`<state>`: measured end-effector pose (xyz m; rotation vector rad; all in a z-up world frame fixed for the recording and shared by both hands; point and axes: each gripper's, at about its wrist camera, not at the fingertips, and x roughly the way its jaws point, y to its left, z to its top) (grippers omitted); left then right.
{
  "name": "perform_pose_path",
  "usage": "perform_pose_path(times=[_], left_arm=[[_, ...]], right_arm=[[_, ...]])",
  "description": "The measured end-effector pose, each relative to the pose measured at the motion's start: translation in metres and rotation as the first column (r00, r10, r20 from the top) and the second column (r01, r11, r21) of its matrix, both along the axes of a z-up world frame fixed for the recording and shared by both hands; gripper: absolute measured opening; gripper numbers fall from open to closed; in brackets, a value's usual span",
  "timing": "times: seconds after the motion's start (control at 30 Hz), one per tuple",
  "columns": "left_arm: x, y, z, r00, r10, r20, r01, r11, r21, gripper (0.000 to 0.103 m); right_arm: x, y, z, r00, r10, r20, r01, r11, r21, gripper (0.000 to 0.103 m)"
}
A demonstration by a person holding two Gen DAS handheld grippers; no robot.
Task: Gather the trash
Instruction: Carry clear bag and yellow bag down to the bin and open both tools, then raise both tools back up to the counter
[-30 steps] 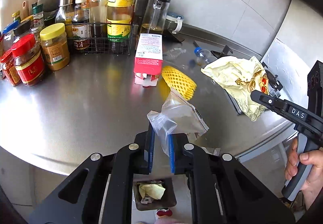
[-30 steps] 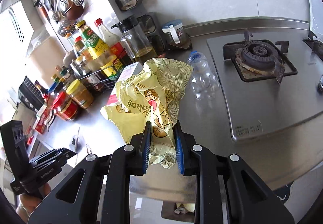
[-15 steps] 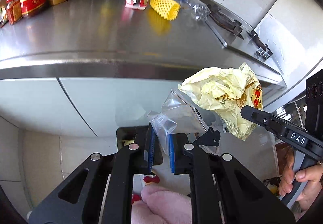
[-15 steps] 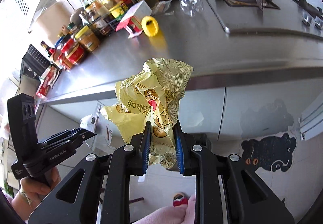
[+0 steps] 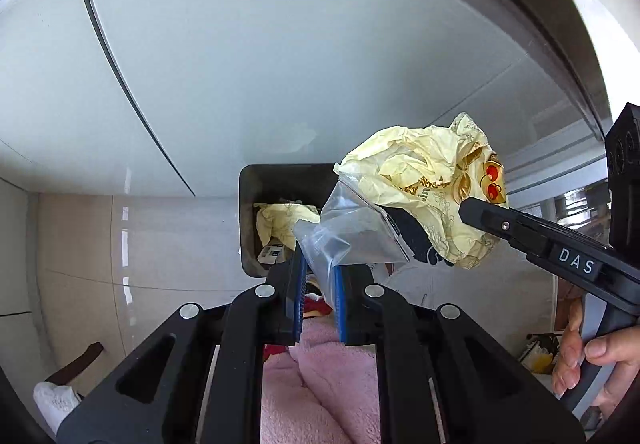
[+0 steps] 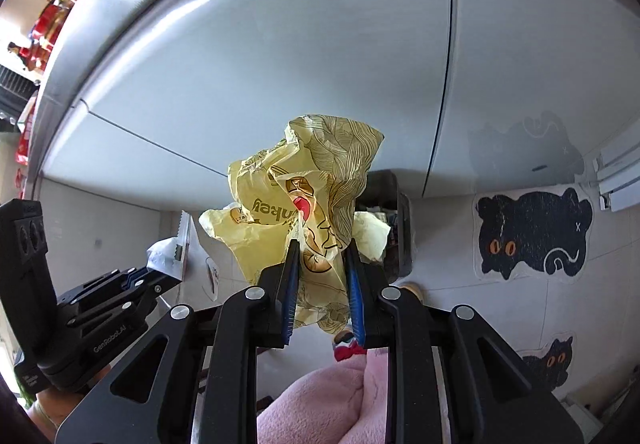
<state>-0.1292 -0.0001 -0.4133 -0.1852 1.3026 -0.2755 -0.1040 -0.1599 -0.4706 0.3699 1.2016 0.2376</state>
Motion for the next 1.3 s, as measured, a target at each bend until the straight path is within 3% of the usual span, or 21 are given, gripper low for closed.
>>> perform_pose_path(times=[0.3,0.57,0.73,0.93,1.0,1.13,1.2,1.3], left_arm=[[0.016,-0.009,-0.078,0.995,0.003,-0.095,-0.004,1.0,-0.003,0.011],[0.028,-0.013,-0.124,0.989,0.021,-0.149,-0.023,1.0,-0.011,0.012],[0.034,-0.012,-0.128,0.986,0.03,-0.163,-0.031,1.0,-0.005,0.017],[0.037,-0.01,-0.123,0.986,0.026,-0.167,-0.025,1.0,0.007,0.031],[0.038,-0.01,-0.121,0.986,0.024,-0.165,-0.025,1.0,0.001,0.037],[0.037,-0.013,-0.113,0.988,0.016,-0.154,-0.016,1.0,0.0,0.052],[0.039,-0.013,-0.109,0.989,0.014,-0.15,-0.013,1.0,0.003,0.058],[0.038,-0.014,-0.098,0.991,0.015,-0.135,-0.013,1.0,0.012,0.072]], right_arm=[[0.035,0.006,-0.075,0.993,-0.043,-0.114,0.043,0.999,0.003,0.023],[0.059,0.013,-0.113,0.984,-0.069,-0.164,0.073,0.997,0.018,0.024],[0.066,0.013,-0.12,0.976,-0.094,-0.195,0.102,0.994,0.032,0.03],[0.07,0.006,-0.121,0.971,-0.111,-0.211,0.124,0.991,0.048,0.043],[0.072,0.005,-0.118,0.971,-0.114,-0.208,0.129,0.99,0.056,0.053],[0.075,0.005,-0.11,0.973,-0.12,-0.196,0.134,0.989,0.06,0.057],[0.074,0.003,-0.104,0.974,-0.127,-0.186,0.14,0.988,0.061,0.067],[0.072,-0.001,-0.095,0.975,-0.136,-0.177,0.15,0.986,0.067,0.07]])
